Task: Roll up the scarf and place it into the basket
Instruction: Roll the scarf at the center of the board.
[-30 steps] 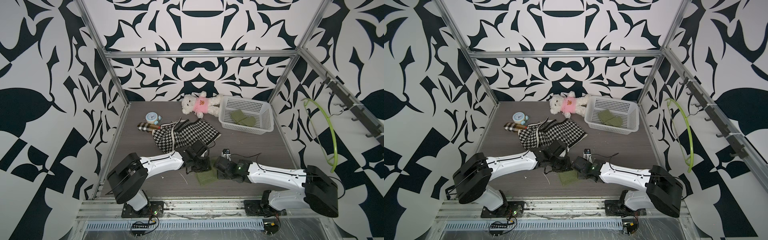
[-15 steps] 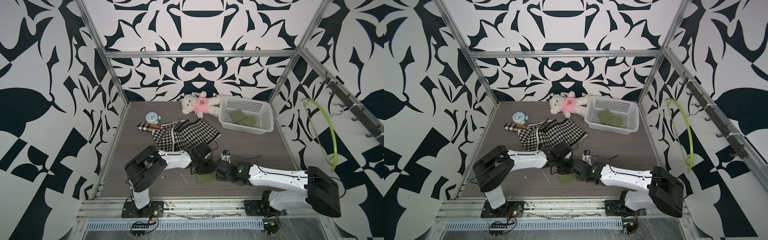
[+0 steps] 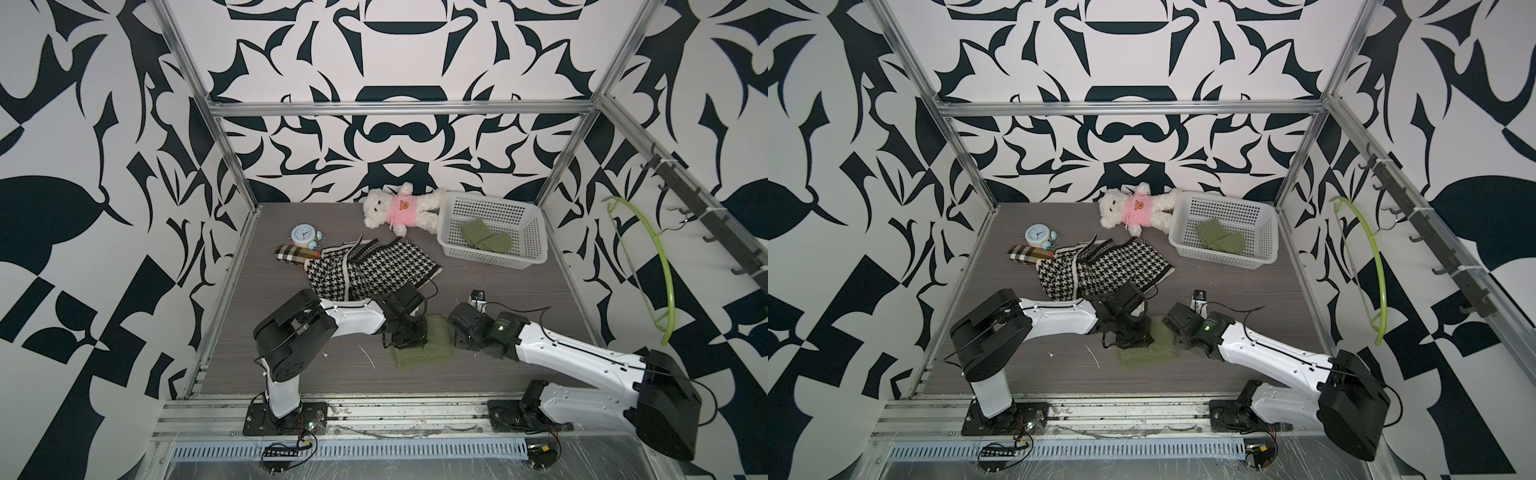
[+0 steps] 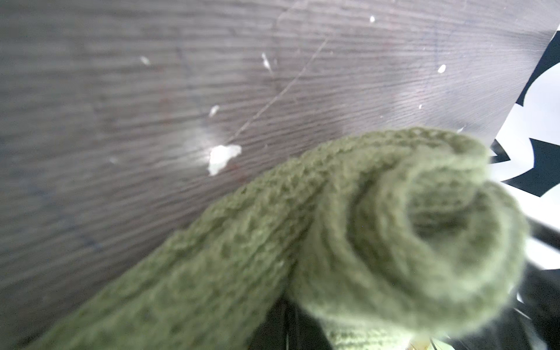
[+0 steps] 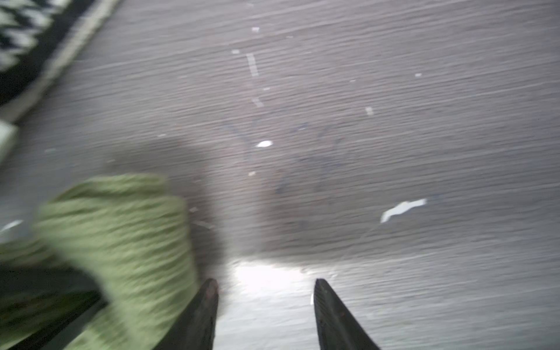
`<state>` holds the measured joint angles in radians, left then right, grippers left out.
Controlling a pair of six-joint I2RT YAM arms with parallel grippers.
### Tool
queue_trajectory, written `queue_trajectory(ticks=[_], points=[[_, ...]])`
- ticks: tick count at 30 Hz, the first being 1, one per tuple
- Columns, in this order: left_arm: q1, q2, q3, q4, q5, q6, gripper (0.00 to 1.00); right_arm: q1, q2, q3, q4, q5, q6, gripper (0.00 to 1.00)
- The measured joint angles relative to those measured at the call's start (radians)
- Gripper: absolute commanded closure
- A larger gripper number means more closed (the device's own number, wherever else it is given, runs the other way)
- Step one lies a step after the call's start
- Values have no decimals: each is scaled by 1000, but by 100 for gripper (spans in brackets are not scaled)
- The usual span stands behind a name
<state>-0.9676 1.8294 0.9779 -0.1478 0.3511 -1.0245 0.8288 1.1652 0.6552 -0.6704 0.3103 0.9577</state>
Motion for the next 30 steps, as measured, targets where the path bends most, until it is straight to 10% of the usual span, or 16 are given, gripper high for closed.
queue_trajectory(ticks=[24,30], points=[[4,-24,-63,77,9,32,96,-95,137,-64,414,-625,-317,50],[14,-34,-78,73,14,49,96,-116,218,-64,495,-721,-297,78]])
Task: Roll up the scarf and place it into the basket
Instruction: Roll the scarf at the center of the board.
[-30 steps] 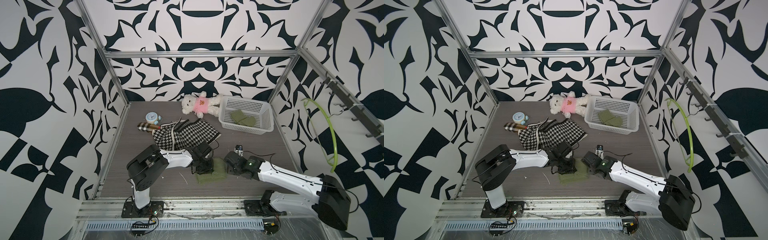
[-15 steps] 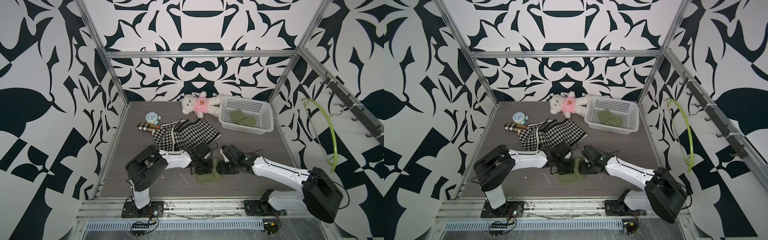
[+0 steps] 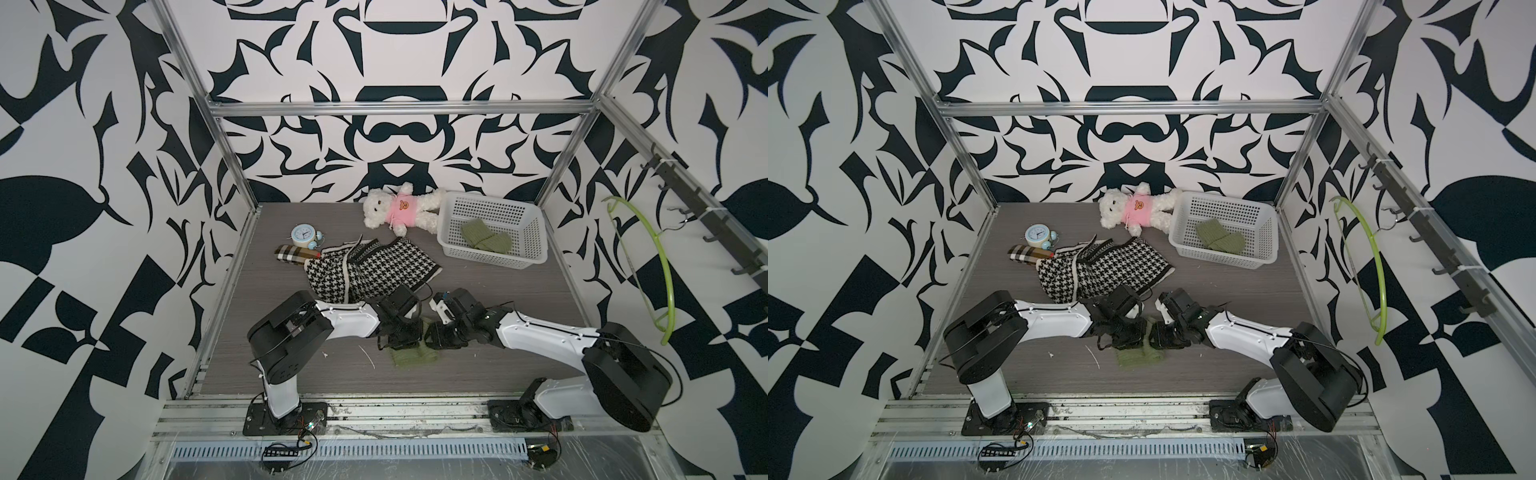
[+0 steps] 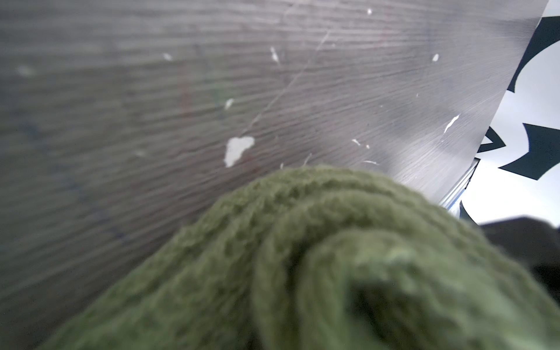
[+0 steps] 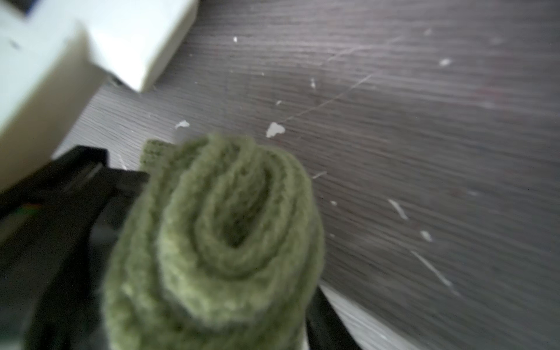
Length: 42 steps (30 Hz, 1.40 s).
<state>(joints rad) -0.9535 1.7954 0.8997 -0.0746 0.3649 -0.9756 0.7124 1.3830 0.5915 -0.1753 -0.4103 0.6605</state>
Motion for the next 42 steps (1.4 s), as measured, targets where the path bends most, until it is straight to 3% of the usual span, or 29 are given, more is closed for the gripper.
queue_trajectory(ticks=[3,4,12,17,24,29,36,39,42], points=[[7,-5,-1,-15,0,0,96,5,22,-3,45,-33,19,99],[10,-6,0,-23,1,1,96,8,24,-4,54,-35,26,100],[32,-13,14,-68,10,23,92,43,4,-15,71,12,43,100],[96,-108,-19,-195,-27,66,83,98,10,-9,29,35,43,100],[167,-240,-31,-348,-118,110,78,127,-3,19,-95,85,48,100],[132,-313,-49,-321,-80,110,69,147,-4,64,-176,144,71,100],[17,-293,-39,-227,-36,88,68,172,-1,114,-238,200,102,100],[2,-251,-39,-178,-31,65,69,186,6,124,-248,214,113,100],[0,-208,-42,-134,-31,40,95,201,15,130,-252,231,126,100]])
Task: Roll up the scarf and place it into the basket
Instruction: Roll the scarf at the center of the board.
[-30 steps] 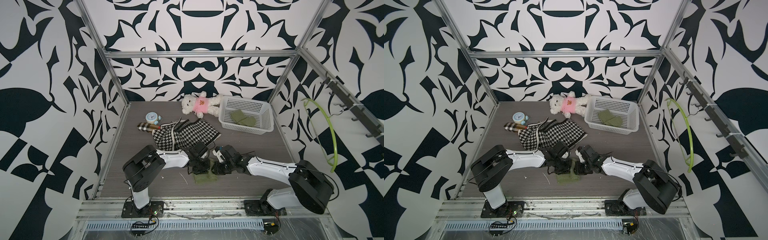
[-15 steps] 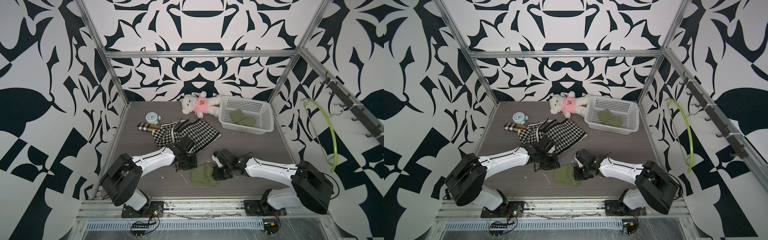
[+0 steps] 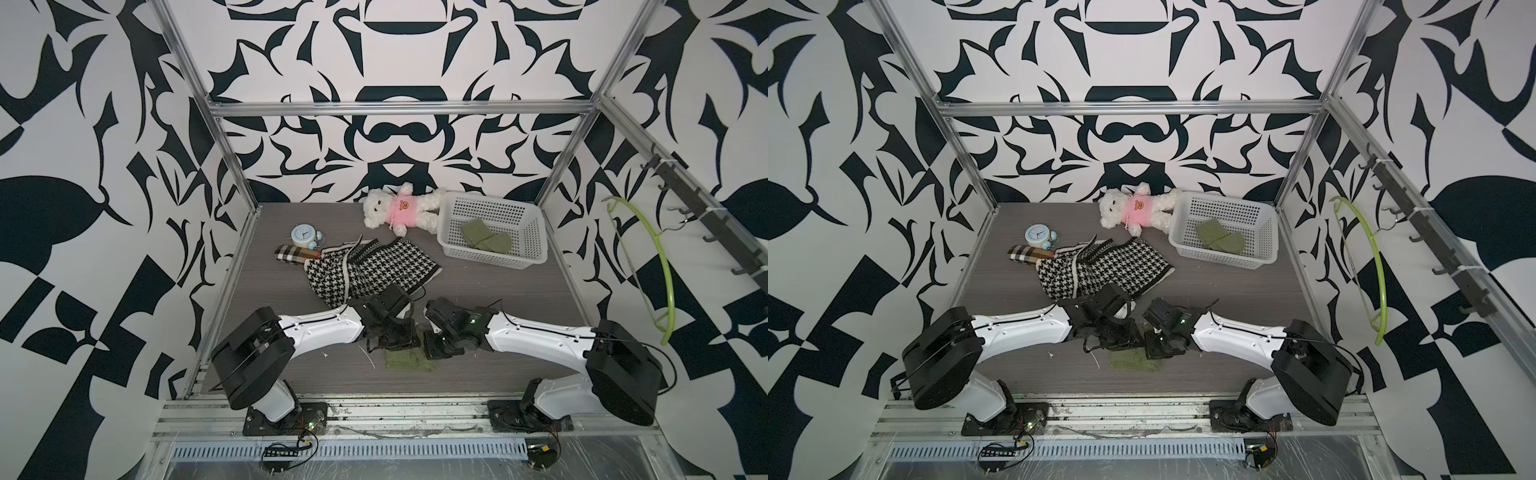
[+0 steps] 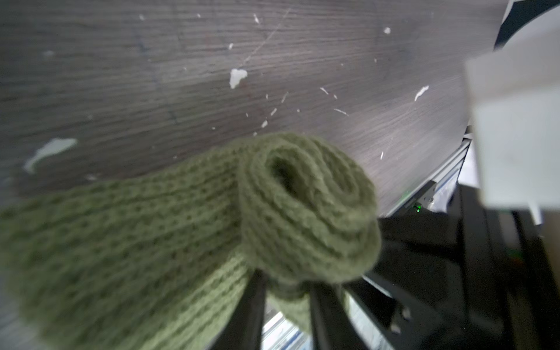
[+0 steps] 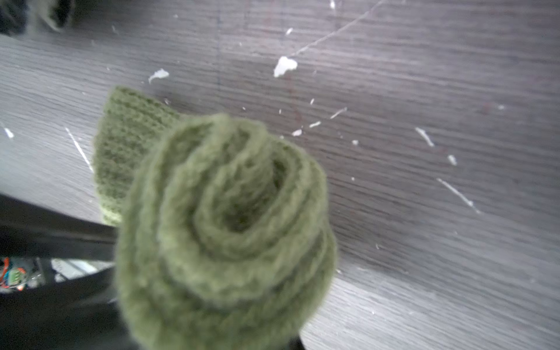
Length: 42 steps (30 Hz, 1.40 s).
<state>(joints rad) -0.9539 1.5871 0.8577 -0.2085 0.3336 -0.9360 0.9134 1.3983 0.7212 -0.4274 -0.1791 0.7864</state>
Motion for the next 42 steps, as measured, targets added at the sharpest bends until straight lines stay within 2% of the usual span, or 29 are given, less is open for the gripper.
queue_trajectory(ticks=[1,3,4,7,11,26,35,42], points=[[0,15,-1,12,-1,-3,100,3,2,0,-2,3,2,100],[0,40,-8,34,-2,-18,100,6,2,0,-6,10,7,100],[0,48,-17,44,-3,-26,100,7,2,1,-10,13,9,95],[0,52,-55,68,-13,-38,100,7,2,12,-30,27,15,60],[18,35,-112,95,-21,-49,100,8,-12,34,-74,67,6,44],[31,-133,-308,172,-78,-104,100,29,18,51,-138,131,-3,41],[31,-126,-312,189,-80,-108,100,99,60,69,-13,32,-4,41],[32,-117,-315,198,-71,-107,100,107,63,37,130,-24,5,42]])
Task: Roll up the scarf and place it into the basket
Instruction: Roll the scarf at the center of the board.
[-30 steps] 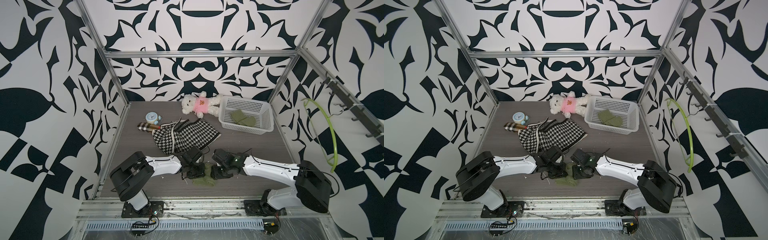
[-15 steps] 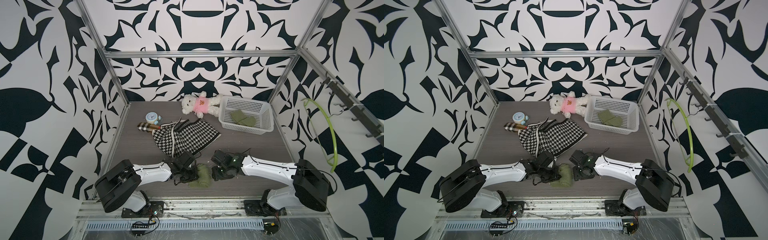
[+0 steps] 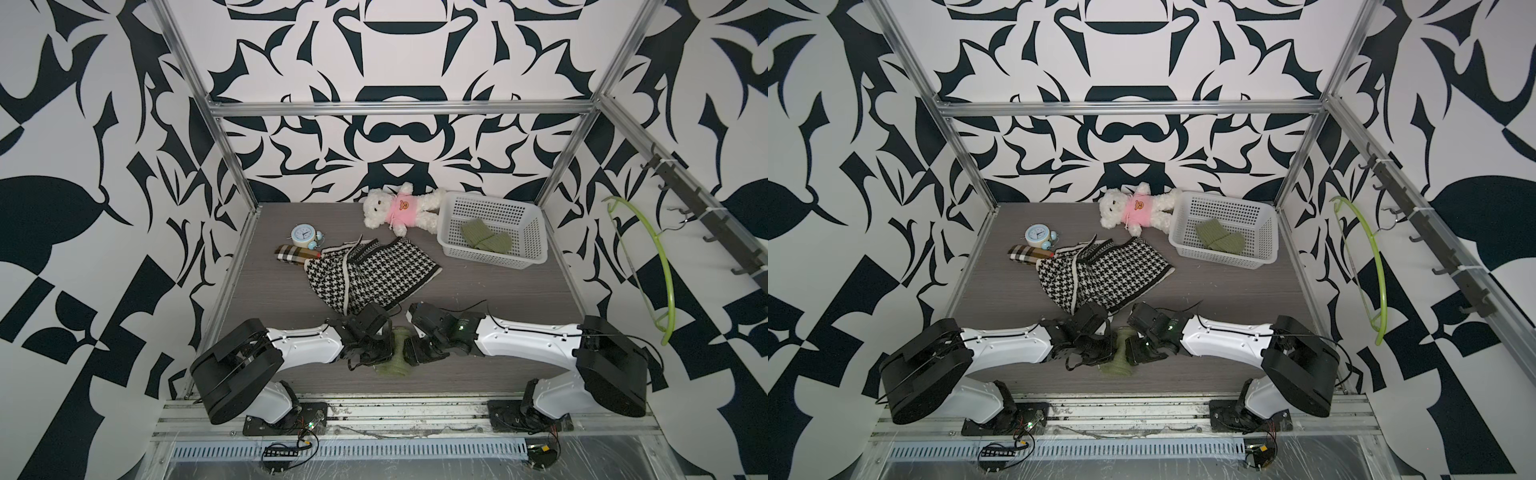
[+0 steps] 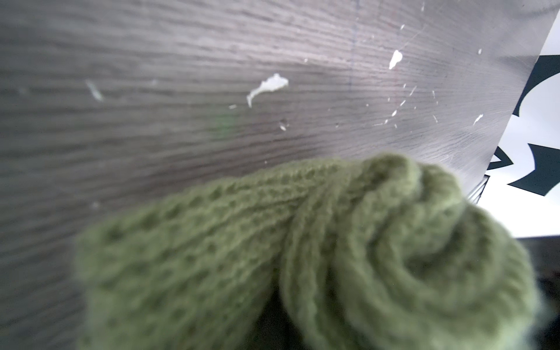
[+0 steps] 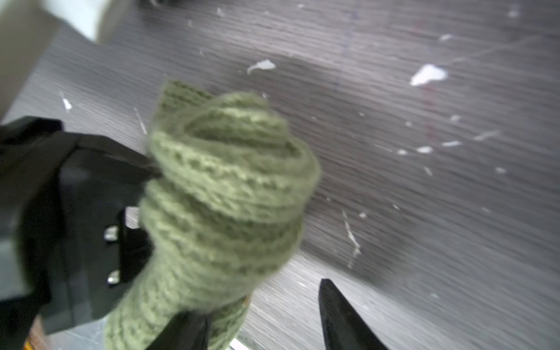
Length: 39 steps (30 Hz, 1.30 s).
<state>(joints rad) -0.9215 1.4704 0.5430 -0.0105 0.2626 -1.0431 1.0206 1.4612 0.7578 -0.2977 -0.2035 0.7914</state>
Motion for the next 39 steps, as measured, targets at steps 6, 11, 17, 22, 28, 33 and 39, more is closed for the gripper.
queue_trajectory(ticks=[6,11,17,22,28,33,39], points=[[10,27,18,-8,26,10,100,-4,71,-35,121,-81,18,51],[20,51,38,-9,42,19,100,6,129,-67,267,-204,46,80],[30,93,74,-10,70,19,100,15,150,-84,320,-236,63,100],[43,77,97,-66,67,50,100,19,150,-74,293,-222,62,100],[116,-18,98,-240,21,127,93,36,164,-10,186,-188,35,100],[161,-134,100,-388,-26,197,61,43,163,42,23,-174,-2,100],[167,-280,100,-460,-19,225,35,44,157,121,-247,-155,-64,100]])
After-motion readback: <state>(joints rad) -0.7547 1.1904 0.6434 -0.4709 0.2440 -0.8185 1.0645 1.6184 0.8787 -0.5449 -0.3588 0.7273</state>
